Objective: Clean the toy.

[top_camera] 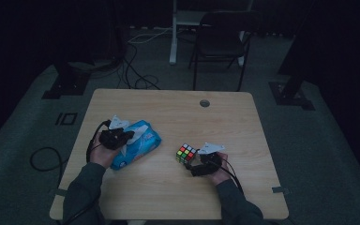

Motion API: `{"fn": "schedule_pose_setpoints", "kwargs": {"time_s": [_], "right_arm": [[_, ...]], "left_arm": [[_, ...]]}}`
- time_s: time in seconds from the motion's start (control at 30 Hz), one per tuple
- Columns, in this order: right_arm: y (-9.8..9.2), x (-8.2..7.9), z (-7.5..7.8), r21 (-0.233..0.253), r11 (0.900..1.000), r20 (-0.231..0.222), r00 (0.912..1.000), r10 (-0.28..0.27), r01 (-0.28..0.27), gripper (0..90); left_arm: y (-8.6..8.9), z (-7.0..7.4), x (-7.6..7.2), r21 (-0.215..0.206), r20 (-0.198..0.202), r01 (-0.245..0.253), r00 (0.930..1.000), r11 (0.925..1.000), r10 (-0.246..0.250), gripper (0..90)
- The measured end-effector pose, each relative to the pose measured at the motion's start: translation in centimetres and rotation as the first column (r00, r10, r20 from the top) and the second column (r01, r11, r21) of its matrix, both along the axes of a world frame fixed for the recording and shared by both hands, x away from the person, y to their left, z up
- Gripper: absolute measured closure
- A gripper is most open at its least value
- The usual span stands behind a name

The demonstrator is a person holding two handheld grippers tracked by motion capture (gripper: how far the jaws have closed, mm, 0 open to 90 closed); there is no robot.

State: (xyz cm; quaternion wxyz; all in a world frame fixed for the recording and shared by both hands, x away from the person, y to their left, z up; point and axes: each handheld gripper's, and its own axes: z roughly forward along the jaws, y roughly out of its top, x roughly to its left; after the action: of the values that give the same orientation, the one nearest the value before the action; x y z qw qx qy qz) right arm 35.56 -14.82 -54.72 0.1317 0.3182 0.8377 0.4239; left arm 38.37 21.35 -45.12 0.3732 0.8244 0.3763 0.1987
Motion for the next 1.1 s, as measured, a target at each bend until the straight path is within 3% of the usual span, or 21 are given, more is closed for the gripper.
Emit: {"fn": "schedule_pose_setpoints", "kwargs": {"time_s": [0.13, 0.2, 0.3, 0.37, 0.4, 0.5, 0.6, 0.73, 0.9, 1.0, 1.1], "right_arm": [[0.0, 0.0, 0.0, 0.0, 1.0, 0.003, 1.0, -0.001, 0.001, 15.5], [0.0, 0.0, 0.0, 0.002, 1.0, 0.001, 1.0, -0.003, 0.003, 15.6], [0.0, 0.0, 0.0, 0.002, 1.0, 0.001, 1.0, -0.003, 0.003, 15.5], [0.0, 0.0, 0.0, 0.002, 1.0, 0.001, 1.0, -0.002, 0.002, 15.6], [0.0, 0.0, 0.0, 0.002, 1.0, 0.002, 1.0, -0.001, 0.001, 15.6], [-0.1, -0.1, 0.1, 0.002, 1.0, 0.006, 1.0, -0.001, 0.001, 15.6], [-0.1, -0.1, 0.1, 0.003, 1.0, 0.007, 1.0, -0.002, 0.002, 15.6], [-0.1, -0.1, 0.1, 0.001, 1.0, 0.008, 1.0, -0.001, 0.001, 15.6], [0.0, -0.2, 0.1, -0.004, 1.0, 0.006, 1.0, 0.002, -0.002, 15.6], [0.1, -0.2, 0.1, -0.003, 1.0, 0.007, 1.0, 0.002, -0.002, 15.6], [0.1, -0.2, 0.1, -0.004, 1.0, 0.007, 1.0, 0.003, -0.003, 15.6]], "left_arm": [[-0.8, 1.3, -0.2, -0.038, 0.03, 0.057, 0.998, 0.9977, -0.055, 90.0], [-1.2, 1.8, -0.3, -0.071, 0.049, 0.093, 0.9947, 0.9931, -0.09, 90.0], [-1.5, 2.2, -0.6, -0.085, 0.068, 0.114, 0.9917, 0.9899, -0.108, 90.0], [-1.5, 2.2, -0.6, -0.065, 0.076, 0.095, 0.9931, 0.9934, -0.09, 90.0], [-1.3, 1.9, -0.5, -0.033, 0.076, 0.056, 0.9957, 0.9979, -0.054, 90.0], [-0.9, 1.2, -0.4, 0.022, 0.07, -0.003, 0.9976, 0.9998, 0.001, 88.0], [-0.1, 0.1, -0.5, 0.079, 0.052, -0.065, 0.9968, 0.9948, 0.061, 76.0], [0.9, -1.2, -0.5, 0.11, 0.016, -0.112, 0.9937, 0.9877, 0.111, 66.2], [1.5, -1.9, -0.6, 0.04, -0.045, -0.078, 0.9958, 0.9961, 0.08, 56.8], [1.3, -2.4, -0.4, 0.03, -0.076, -0.052, 0.9956, 0.9982, 0.054, 51.4], [1.0, -2.7, -0.1, 0.04, -0.091, -0.057, 0.994, 0.9976, 0.06, 49.4]]}}
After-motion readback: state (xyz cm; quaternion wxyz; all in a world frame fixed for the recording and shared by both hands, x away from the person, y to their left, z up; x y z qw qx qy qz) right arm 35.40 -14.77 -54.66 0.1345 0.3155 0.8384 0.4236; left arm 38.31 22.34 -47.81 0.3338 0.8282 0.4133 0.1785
